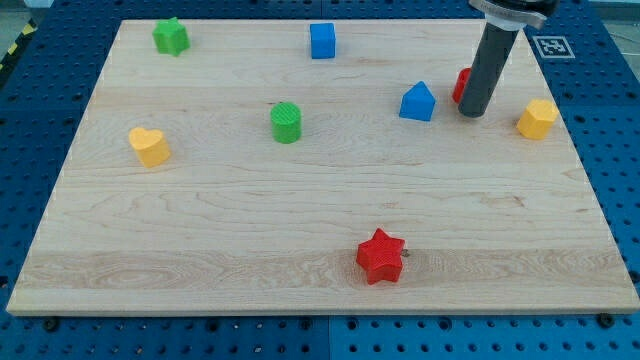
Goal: Move the red circle to the top right corner of the board
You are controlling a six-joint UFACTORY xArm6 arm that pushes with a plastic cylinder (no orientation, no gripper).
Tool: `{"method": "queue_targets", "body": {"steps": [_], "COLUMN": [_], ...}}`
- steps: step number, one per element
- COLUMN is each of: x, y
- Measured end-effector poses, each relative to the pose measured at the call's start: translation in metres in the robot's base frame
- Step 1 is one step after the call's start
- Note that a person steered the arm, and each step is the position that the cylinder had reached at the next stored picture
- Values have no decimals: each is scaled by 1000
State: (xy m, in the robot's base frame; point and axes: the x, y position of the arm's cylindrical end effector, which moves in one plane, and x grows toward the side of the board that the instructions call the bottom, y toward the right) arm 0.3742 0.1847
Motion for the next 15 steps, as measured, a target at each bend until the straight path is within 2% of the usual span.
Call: {"method": "queue_targets", "body": {"steps": [4, 6, 8, 9, 10, 12, 15], "x": [-78, -52, -98, -107, -91, -121, -123], "y": [-9, 6, 6, 7, 19, 5, 41]}}
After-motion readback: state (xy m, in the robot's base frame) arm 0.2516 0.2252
